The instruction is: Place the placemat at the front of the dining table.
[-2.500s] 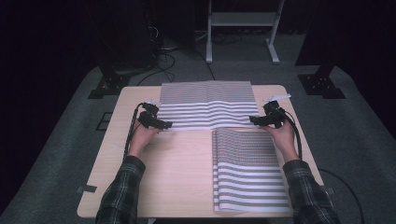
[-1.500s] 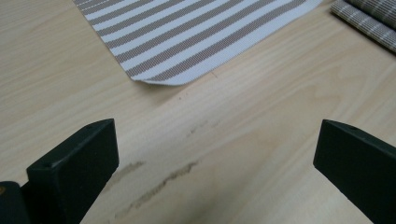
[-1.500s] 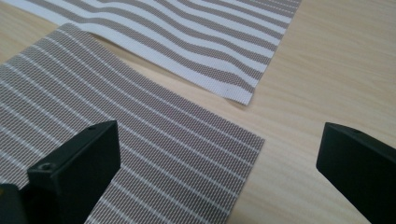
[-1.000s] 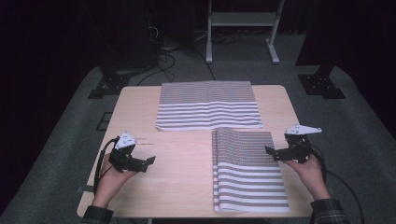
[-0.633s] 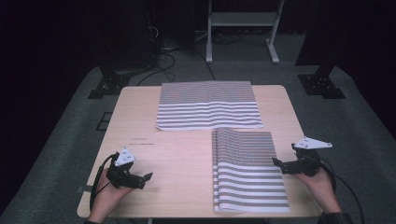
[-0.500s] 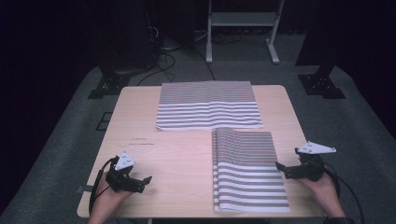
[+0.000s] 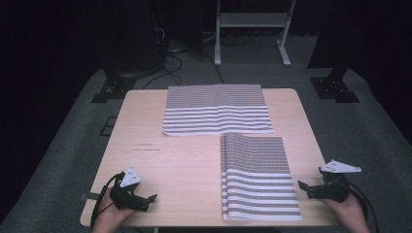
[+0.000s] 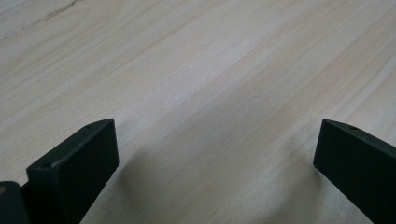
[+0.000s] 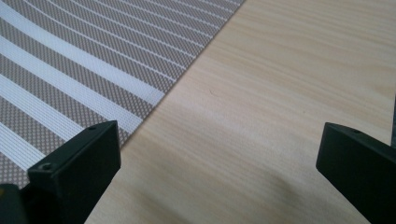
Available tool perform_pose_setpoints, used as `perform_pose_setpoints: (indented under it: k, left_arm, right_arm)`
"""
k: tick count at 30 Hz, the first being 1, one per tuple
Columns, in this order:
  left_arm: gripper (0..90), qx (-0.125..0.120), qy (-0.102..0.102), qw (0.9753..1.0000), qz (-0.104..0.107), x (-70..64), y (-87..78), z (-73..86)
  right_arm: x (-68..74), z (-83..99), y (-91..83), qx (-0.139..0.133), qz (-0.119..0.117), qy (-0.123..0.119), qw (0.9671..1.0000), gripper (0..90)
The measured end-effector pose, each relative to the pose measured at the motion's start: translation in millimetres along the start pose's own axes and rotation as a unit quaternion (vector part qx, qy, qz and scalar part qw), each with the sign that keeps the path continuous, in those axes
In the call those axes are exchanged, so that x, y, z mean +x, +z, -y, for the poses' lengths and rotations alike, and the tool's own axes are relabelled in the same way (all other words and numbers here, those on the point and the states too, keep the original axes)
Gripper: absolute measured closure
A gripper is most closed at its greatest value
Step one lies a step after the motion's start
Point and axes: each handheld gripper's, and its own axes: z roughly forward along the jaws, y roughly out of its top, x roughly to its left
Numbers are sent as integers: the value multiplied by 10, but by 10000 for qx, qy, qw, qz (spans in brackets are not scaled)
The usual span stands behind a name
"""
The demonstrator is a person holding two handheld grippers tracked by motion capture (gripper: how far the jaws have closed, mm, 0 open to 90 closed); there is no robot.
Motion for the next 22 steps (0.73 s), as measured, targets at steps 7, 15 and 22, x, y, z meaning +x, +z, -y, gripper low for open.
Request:
perform_pose_setpoints:
  k: [7, 15, 22]
  left_arm:
    - [0, -134, -91, 9997, 158, 16, 21, 34]
    - [0, -242, -60, 9995, 190, 23, 26, 54]
    - [0, -245, -58, 9995, 189, 24, 25, 55]
  right_arm:
    - [6, 68, 54, 201, -74, -25, 9998, 0]
    - [14, 77, 84, 208, -107, -57, 9997, 0]
    - [24, 82, 80, 207, 1, 53, 9998, 0]
